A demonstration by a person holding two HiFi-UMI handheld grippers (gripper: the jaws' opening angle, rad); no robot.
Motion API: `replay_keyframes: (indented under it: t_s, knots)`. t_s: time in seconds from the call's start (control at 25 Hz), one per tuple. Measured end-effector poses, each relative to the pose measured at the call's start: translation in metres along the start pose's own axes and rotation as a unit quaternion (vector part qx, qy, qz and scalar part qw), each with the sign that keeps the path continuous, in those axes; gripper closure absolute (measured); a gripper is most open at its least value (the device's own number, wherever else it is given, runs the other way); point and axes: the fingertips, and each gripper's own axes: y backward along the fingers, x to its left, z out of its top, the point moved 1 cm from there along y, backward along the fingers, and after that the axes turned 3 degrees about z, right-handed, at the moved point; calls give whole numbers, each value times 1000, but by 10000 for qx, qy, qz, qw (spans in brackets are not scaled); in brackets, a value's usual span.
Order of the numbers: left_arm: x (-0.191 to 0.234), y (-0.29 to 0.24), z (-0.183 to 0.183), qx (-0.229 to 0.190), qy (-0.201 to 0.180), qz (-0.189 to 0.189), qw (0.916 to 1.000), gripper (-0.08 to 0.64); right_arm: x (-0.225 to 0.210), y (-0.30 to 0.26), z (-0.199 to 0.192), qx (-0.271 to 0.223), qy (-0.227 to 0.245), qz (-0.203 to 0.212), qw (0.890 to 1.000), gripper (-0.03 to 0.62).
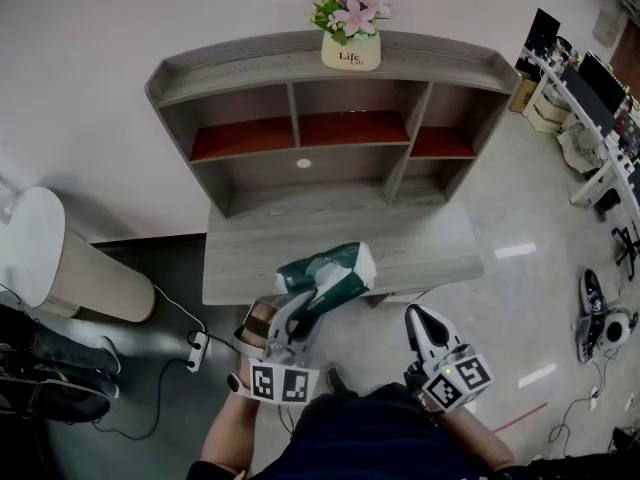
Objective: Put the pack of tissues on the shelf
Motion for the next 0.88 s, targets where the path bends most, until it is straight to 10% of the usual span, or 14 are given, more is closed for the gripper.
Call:
replay_keyframes:
  t_s: [0.88]
  knots:
    - [21,-17,-24,265,-83,60,9996,430,-5,-57,4,8,-67,513,9987,588]
